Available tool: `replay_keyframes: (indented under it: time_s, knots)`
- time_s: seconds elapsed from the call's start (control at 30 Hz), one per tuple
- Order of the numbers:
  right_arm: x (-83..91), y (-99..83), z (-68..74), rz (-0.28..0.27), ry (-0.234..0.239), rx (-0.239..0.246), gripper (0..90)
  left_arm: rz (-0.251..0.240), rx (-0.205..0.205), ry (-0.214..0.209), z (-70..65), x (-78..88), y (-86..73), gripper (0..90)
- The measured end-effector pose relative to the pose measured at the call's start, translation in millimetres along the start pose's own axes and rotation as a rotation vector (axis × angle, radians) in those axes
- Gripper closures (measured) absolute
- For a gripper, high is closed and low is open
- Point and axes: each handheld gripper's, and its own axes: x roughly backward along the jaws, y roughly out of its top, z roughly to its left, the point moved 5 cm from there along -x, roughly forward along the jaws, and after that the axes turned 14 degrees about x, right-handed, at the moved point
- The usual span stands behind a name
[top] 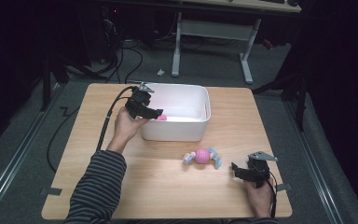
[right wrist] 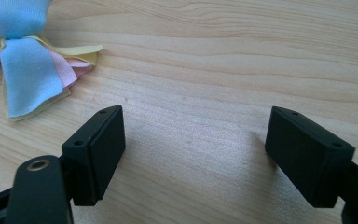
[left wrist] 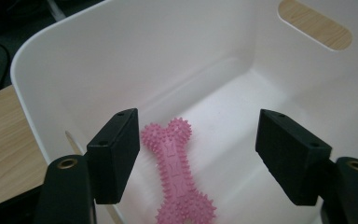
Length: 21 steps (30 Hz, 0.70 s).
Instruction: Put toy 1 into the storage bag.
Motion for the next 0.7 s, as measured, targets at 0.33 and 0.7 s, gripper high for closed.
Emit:
replay_keyframes:
  time_s: [0.33, 0.7]
  knots:
    - [0.0, 0.0, 0.0, 0.0, 0.0, 0.0, 20.0, -0.121, 0.011, -0.011, -0.1, 41.3, -5.4, 30.6]
    - [0.0, 0.0, 0.0, 0.0, 0.0, 0.0, 20.0, -0.209, 0.063, -0.021, 7.7, 79.6, -36.5, 30.5]
